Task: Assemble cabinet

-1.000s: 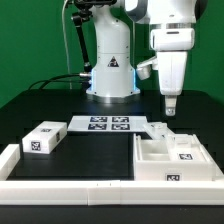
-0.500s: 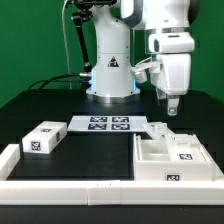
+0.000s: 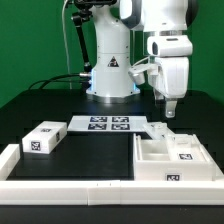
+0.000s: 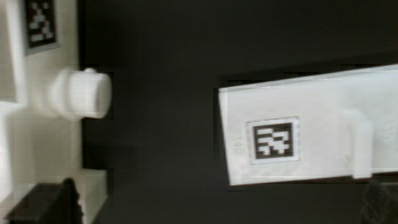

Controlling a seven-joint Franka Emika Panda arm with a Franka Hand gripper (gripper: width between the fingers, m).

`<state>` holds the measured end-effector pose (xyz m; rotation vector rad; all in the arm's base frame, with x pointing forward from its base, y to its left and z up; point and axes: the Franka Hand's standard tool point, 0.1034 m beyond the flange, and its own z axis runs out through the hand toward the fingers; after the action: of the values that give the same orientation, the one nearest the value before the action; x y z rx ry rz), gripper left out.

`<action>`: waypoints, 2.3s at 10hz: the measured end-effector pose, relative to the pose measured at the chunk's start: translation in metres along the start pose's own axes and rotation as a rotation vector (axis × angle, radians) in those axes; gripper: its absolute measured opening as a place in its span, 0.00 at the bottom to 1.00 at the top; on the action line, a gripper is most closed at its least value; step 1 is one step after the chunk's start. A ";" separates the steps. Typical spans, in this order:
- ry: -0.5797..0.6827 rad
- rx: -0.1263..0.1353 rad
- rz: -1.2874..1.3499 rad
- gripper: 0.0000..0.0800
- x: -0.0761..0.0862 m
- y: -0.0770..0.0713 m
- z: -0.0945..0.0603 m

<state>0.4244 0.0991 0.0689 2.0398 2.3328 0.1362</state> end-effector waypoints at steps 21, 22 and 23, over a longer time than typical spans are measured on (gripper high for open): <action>0.055 0.075 0.013 0.08 0.009 -0.049 0.051; 0.055 0.075 0.013 0.08 0.009 -0.049 0.051; 0.055 0.075 0.013 0.08 0.009 -0.049 0.051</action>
Offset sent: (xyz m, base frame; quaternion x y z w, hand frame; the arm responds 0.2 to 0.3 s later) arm -0.0289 0.0138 -0.0148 -0.0269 0.0743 -0.0155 0.9968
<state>0.3790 0.1039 0.0141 2.1119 2.3918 0.1080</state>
